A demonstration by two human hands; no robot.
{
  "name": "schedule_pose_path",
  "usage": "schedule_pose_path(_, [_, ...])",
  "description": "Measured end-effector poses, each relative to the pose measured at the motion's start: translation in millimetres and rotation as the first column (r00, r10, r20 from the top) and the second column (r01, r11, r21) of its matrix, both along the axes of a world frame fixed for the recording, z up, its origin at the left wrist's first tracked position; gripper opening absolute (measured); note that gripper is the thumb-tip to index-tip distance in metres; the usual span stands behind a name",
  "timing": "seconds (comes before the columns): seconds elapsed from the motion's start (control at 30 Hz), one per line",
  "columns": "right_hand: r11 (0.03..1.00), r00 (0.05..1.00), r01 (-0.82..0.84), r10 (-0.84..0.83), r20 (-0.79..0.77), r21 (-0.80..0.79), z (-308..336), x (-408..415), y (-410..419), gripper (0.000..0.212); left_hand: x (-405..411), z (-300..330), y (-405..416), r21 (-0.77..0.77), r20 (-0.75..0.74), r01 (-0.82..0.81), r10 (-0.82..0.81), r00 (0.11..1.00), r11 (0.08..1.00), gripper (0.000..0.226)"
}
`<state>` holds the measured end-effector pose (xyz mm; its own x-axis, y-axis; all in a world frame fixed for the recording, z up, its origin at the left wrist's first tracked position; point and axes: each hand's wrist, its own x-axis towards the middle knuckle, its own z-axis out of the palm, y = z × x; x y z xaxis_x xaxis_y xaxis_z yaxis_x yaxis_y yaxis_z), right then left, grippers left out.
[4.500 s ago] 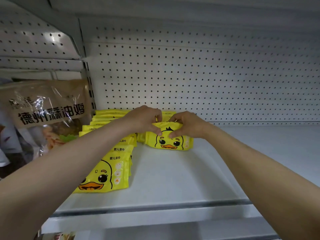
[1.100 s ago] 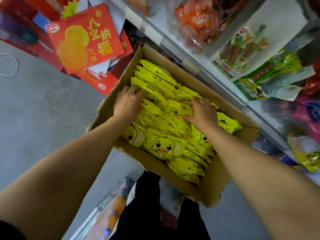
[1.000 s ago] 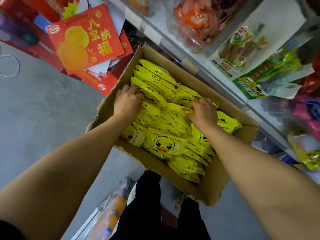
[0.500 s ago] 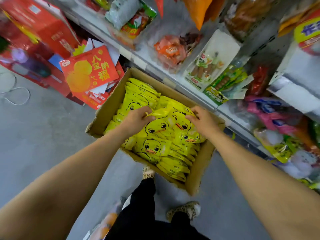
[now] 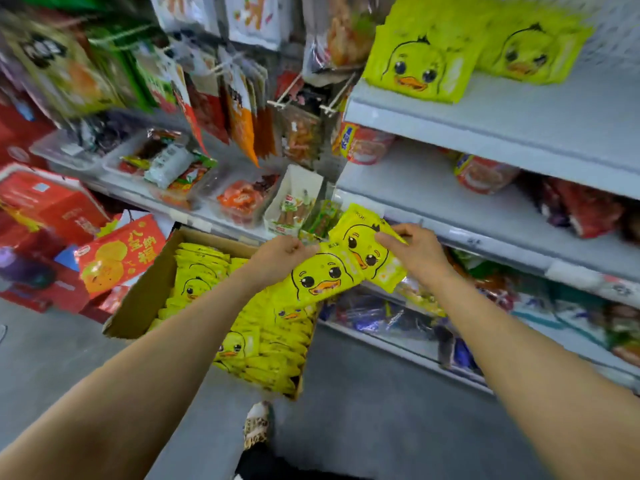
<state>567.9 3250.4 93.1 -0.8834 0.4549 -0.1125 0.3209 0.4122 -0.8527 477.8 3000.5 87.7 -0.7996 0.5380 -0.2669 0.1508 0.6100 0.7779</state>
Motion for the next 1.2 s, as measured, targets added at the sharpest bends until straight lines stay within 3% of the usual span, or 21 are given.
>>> schedule_pose_path(0.03, [0.999,0.999,0.024,-0.025,-0.029,-0.031,12.9,13.8,13.1,0.031,6.8,10.0,14.5,0.017,0.029,0.011,-0.011,1.0,1.0,0.072])
schedule_pose_path(0.23, [0.986,0.974,0.115,-0.135,-0.18,-0.119,71.8,83.9,91.3,0.027,48.1,67.1,96.9,0.136,0.154,0.142,-0.162,0.975,0.981,0.022])
schedule_pose_path(0.33, [0.98,0.947,0.153,-0.183,-0.264,-0.131,101.2,106.8,124.9,0.025,60.3,91.3,129.1,0.203,0.167,0.169,-0.204,0.965,0.964,0.022])
schedule_pose_path(0.47, [0.963,0.904,0.197,-0.251,-0.346,-0.185,138.5,114.2,161.8,0.029,57.6,129.8,164.9,0.219,0.116,0.23,-0.26,0.959,0.948,0.049])
schedule_pose_path(0.53, [0.961,0.888,0.196,-0.258,-0.381,-0.193,154.7,110.1,176.1,0.033,49.2,148.8,185.4,0.2,0.07,0.259,-0.278,0.958,0.945,0.051])
schedule_pose_path(0.67, [0.96,0.847,0.225,-0.277,-0.454,-0.167,181.9,96.0,204.9,0.029,21.8,177.6,235.0,0.136,-0.034,0.309,-0.308,0.951,0.941,0.033])
schedule_pose_path(0.8, [0.954,0.816,0.256,-0.298,-0.495,-0.153,202.4,77.3,241.6,0.017,-10.1,203.3,289.1,0.04,-0.119,0.404,-0.397,0.91,0.914,0.03])
schedule_pose_path(1.0, [0.938,0.77,0.301,-0.346,-0.537,-0.173,227.7,45.7,291.6,0.026,-69.7,239.4,353.2,-0.139,-0.228,0.508,-0.527,0.819,0.85,0.052])
schedule_pose_path(1.2, [0.935,0.766,0.322,-0.348,-0.541,-0.146,230.2,10.1,315.1,0.022,-126.2,248.4,395.8,-0.356,-0.418,0.465,-0.583,0.696,0.81,0.058])
